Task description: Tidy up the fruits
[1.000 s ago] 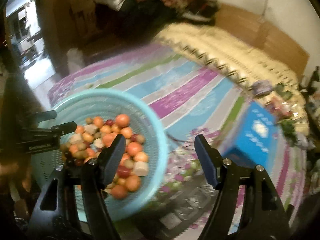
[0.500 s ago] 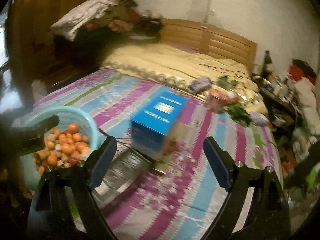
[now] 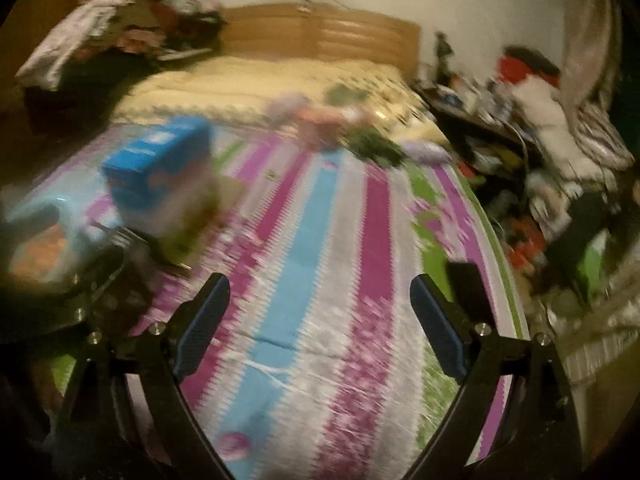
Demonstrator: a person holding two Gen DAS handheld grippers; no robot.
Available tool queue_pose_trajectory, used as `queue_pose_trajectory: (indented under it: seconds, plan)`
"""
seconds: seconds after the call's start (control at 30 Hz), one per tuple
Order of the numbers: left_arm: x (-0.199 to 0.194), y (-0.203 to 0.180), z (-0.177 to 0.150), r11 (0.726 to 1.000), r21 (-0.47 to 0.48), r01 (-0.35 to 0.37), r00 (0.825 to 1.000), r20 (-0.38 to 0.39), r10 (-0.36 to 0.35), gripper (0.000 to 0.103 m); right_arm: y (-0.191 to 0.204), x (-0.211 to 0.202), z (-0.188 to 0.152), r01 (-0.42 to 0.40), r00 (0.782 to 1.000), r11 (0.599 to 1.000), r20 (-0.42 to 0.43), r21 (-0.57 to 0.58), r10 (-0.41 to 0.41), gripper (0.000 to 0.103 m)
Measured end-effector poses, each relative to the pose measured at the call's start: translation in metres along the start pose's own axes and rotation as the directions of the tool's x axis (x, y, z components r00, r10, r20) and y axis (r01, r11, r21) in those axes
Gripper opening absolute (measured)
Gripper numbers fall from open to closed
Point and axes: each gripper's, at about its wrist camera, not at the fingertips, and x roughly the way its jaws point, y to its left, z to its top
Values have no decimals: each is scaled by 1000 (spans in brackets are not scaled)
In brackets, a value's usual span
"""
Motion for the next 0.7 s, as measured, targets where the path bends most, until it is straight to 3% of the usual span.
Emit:
queue_pose_trajectory:
  seconds: [0.3, 0.7]
  plan:
    - [60, -70, -42, 996, 88, 31, 988, -156, -17, 103, -49, 40, -47, 62, 990, 996, -129, 71, -52, 92]
    - [104, -82, -62, 996, 93, 16, 970, -244, 8, 103, -67, 83, -89, -44, 980, 986, -184, 161, 74, 92]
